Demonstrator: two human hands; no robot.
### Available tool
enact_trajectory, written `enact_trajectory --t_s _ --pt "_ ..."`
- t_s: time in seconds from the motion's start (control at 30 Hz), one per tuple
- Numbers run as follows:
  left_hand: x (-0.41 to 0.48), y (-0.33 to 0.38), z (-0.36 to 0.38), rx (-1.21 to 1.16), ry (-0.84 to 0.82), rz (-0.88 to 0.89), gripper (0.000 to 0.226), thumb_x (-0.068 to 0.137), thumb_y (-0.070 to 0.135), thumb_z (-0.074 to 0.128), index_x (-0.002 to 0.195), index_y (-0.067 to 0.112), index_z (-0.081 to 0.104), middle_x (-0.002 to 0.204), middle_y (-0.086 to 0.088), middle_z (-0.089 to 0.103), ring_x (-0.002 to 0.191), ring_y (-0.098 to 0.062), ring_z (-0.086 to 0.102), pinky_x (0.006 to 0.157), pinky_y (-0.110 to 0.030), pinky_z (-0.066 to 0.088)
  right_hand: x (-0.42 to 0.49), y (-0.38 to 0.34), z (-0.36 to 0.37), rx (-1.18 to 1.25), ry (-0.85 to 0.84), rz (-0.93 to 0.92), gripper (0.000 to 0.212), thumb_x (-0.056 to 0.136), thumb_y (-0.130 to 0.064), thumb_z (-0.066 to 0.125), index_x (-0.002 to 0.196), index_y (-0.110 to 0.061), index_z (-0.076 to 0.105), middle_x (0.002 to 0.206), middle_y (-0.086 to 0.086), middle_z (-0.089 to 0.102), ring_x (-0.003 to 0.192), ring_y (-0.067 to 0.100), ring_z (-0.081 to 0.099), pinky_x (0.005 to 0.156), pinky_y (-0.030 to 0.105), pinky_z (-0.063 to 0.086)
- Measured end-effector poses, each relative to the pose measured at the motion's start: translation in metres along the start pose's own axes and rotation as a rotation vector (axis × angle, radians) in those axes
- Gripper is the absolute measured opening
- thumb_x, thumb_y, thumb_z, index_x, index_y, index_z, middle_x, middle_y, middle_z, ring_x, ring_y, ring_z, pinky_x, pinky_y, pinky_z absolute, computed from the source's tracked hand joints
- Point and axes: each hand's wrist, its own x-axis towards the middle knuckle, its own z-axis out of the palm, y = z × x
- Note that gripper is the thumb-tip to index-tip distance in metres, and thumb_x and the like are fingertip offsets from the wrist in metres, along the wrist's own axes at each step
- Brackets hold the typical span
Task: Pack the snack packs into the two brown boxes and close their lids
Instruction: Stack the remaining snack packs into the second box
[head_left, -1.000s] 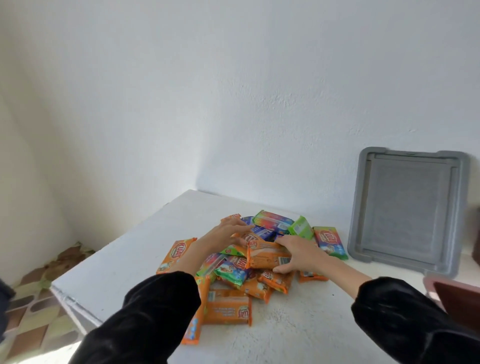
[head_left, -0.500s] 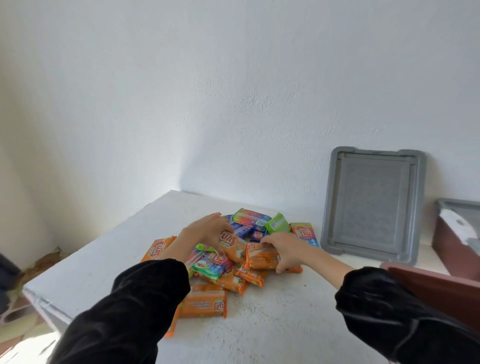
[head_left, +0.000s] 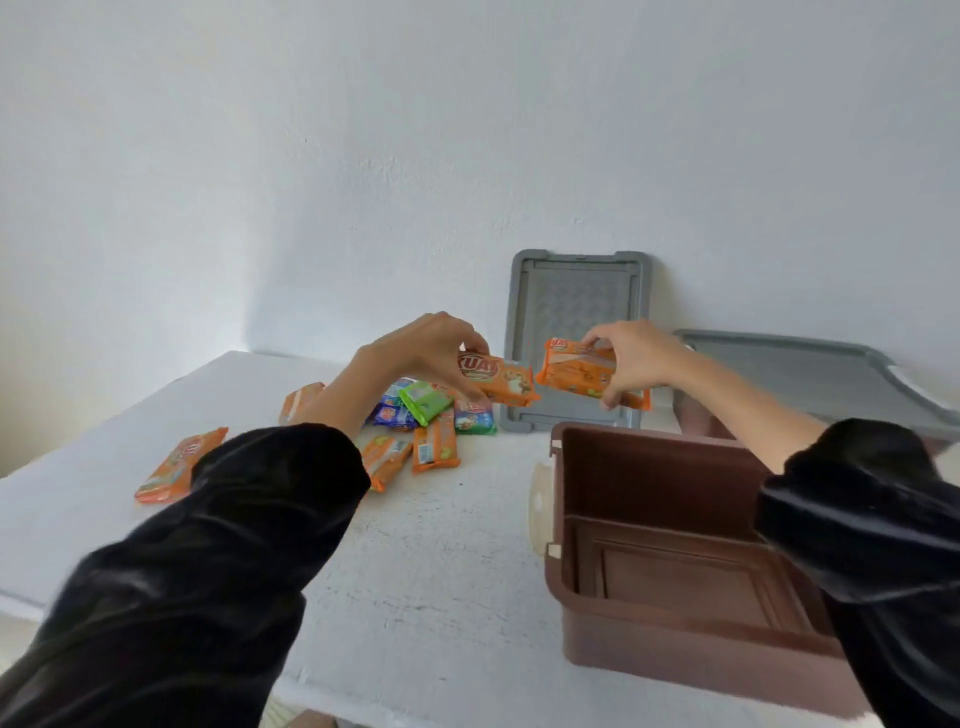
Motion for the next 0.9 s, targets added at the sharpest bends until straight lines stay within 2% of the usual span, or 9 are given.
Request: enact_trajectory --t_s 0.23,0.37,0.53,0.67,0.77,0.87,0.9 --pt "0.036 0.120 0.029 -0.015 -0.106 0.161 0.064 0.069 0.059 0.070 0.114 0.015 0.063 0.100 -0.002 0.068 0.089 -0.019 0.061 0.070 -0.024 0.043 -0.088 0.082 0.001 -0.022 -0.129 0.179 0.085 0.058 -0.022 0.086 0.132 -0.017 0.046 0.128 0.005 0.056 0.114 0.024 0.052 0.087 0.030 0.043" --pt "0.044 0.164 0.064 0.000 -0.204 0.211 0.079 0.061 0.069 0.066 0.118 0.015 0.061 0.105 -0.001 0.067 0.092 -0.018 0.060 0.079 -0.029 0.047 -0.120 0.112 0.022 -0.095 -0.253 0.217 0.084 0.060 -0.025 0.085 0.133 -0.018 0.045 0.129 0.005 0.055 0.115 0.023 0.052 0.088 0.031 0.045" --pt "0.053 0.185 0.100 0.183 -0.258 0.275 0.071 0.065 0.063 0.070 0.115 0.013 0.061 0.108 -0.004 0.064 0.099 -0.022 0.059 0.083 -0.034 0.049 -0.123 0.117 0.063 -0.339 -0.240 0.182 0.076 0.060 -0.024 0.082 0.128 -0.023 0.049 0.126 0.006 0.056 0.113 0.025 0.056 0.085 0.032 0.047" --pt "0.051 0.184 0.111 0.326 -0.266 0.328 0.068 0.067 0.063 0.067 0.114 0.014 0.060 0.110 -0.003 0.060 0.102 -0.021 0.058 0.073 -0.031 0.043 -0.118 0.117 0.092 -0.384 -0.256 0.136 0.064 0.065 -0.021 0.080 0.123 -0.015 0.052 0.123 0.008 0.056 0.112 0.027 0.057 0.087 0.035 0.048" --pt "0.049 0.188 0.116 0.447 -0.270 0.404 0.065 0.070 0.063 0.064 0.109 0.011 0.062 0.107 -0.004 0.059 0.099 -0.022 0.058 0.067 -0.030 0.037 -0.118 0.118 0.102 -0.430 -0.255 0.077 0.048 0.074 -0.016 0.072 0.119 -0.012 0.055 0.122 0.009 0.055 0.112 0.028 0.057 0.086 0.036 0.048" --pt "0.048 0.194 0.117 0.569 -0.246 0.488 0.066 0.072 0.070 0.058 0.100 0.010 0.067 0.105 -0.004 0.058 0.098 -0.021 0.055 0.069 -0.033 0.037 -0.117 0.118 0.112 -0.473 -0.235 0.029 0.039 0.084 -0.016 0.062 0.122 -0.013 0.054 0.124 0.010 0.055 0.114 0.028 0.056 0.088 0.036 0.048" --pt "0.048 0.195 0.118 0.599 -0.239 0.523 0.067 0.071 0.070 0.058 0.104 0.012 0.066 0.107 -0.003 0.058 0.100 -0.021 0.053 0.071 -0.033 0.037 -0.117 0.118 0.113 -0.464 -0.247 0.025 0.041 0.084 -0.020 0.062 0.124 -0.013 0.053 0.124 0.009 0.055 0.115 0.028 0.056 0.088 0.036 0.048"
